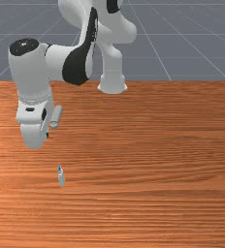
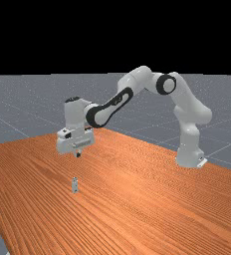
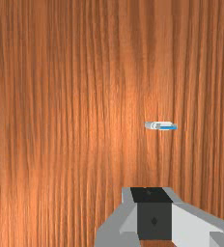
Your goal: Rotate the USB body for 90 degree with plug right ward
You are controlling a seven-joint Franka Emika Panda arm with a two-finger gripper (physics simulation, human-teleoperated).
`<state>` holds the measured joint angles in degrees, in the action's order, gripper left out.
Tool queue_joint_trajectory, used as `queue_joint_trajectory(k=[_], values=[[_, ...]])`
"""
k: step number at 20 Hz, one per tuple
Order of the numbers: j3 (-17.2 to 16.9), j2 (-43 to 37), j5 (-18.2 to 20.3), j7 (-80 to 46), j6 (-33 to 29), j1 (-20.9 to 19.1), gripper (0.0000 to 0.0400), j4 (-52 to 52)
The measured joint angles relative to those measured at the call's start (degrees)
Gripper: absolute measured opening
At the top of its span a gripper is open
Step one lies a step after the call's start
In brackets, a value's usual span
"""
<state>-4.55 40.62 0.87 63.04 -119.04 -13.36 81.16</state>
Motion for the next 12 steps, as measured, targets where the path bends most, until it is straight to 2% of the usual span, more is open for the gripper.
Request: queue_joint_trajectory(k=[2,3,6,12], values=[[0.23,9.05,0.07,-0.71,7.96,0.05,0.0000,-16.40],[0.52,5.77,0.48,-0.50,2.01,0.16,0.0000,-9.41],[0.76,17.26,0.54,-1.30,11.66,0.04,0.0000,-30.05],[0.79,22.32,0.51,-1.49,8.17,0.05,0.0000,-30.96]])
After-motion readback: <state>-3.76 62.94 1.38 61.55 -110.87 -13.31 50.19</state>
